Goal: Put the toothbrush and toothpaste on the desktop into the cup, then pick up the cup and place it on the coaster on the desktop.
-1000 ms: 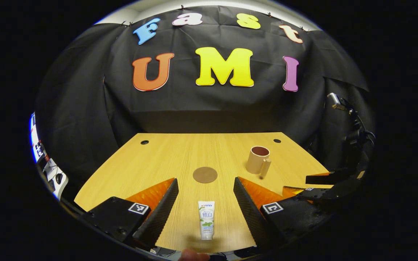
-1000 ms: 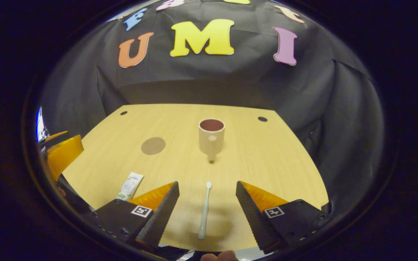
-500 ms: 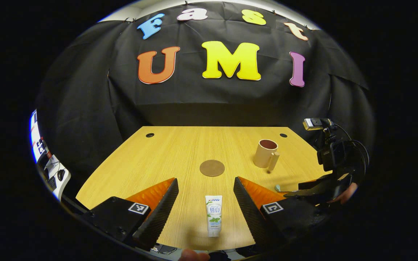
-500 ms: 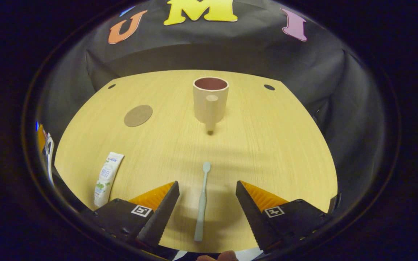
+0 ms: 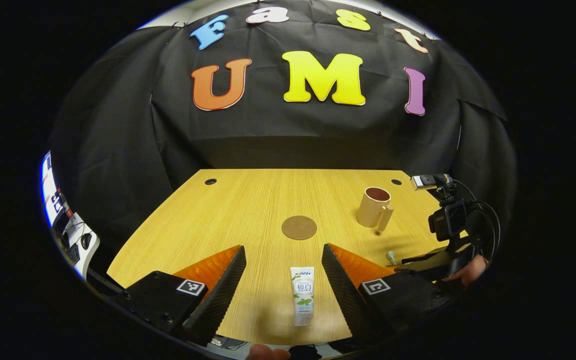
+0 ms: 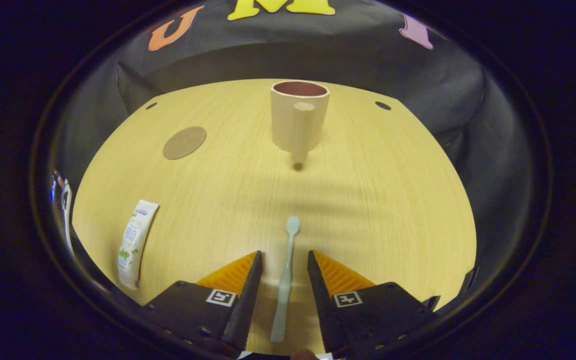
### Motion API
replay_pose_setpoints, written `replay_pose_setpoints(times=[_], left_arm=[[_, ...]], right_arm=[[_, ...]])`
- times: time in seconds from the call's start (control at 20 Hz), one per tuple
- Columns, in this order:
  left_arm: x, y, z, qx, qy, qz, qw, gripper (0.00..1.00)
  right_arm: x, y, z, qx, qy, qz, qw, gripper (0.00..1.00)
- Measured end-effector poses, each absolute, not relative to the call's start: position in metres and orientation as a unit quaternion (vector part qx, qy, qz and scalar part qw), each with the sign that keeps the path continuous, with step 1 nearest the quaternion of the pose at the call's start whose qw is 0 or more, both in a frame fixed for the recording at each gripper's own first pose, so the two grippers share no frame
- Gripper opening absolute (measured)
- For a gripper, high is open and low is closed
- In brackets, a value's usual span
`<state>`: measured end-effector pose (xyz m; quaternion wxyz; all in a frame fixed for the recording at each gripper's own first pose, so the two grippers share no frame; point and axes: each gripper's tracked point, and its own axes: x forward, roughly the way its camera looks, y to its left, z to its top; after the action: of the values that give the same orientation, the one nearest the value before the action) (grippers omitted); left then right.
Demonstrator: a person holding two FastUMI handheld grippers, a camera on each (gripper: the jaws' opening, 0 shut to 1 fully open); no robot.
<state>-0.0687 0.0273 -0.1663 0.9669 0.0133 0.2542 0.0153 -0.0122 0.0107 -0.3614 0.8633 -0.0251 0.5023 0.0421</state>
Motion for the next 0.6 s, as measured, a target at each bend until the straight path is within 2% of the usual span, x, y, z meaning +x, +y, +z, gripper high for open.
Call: replay_pose_setpoints(times=[0.05,0.1,0.15,0.25,0.3,0.35,0.4,0.45,0.6], left_arm=[[-0.069,0.028,-0.167,0.014,0.255,0.015,0.967,0.97],[-0.069,0.028,-0.167,0.015,0.256,0.014,0.966,0.98],[-0.069,0.027,-0.167,0.014,0.257,0.013,0.966,0.97],[-0.069,0.026,-0.168,0.012,0.259,0.011,0.966,0.98],[-0.069,0.025,-0.169,0.011,0.261,0.009,0.965,0.98],[-0.07,0.025,-0.169,0.011,0.263,0.008,0.965,0.98],[-0.07,0.024,-0.169,0.01,0.264,0.007,0.965,0.98],[-0.07,0.024,-0.171,0.008,0.266,0.005,0.964,0.98],[-0.074,0.021,-0.173,0.007,0.275,-0.001,0.961,0.98]], right_arm=[[-0.014,0.009,-0.362,-0.026,0.505,0.039,0.862,0.5],[-0.011,0.011,-0.363,-0.021,0.504,0.038,0.863,0.45],[-0.01,0.009,-0.363,-0.022,0.505,0.035,0.862,0.35],[-0.009,0.008,-0.365,-0.021,0.507,0.033,0.861,0.21],[-0.007,0.007,-0.366,-0.017,0.505,0.029,0.862,0.21],[-0.008,0.006,-0.362,-0.015,0.509,0.029,0.86,0.04],[-0.003,0.005,-0.365,-0.016,0.508,0.027,0.861,0.06],[-0.006,0.005,-0.362,-0.012,0.509,0.027,0.86,0.0],[-0.006,0.003,-0.364,-0.013,0.51,0.024,0.86,0.0]])
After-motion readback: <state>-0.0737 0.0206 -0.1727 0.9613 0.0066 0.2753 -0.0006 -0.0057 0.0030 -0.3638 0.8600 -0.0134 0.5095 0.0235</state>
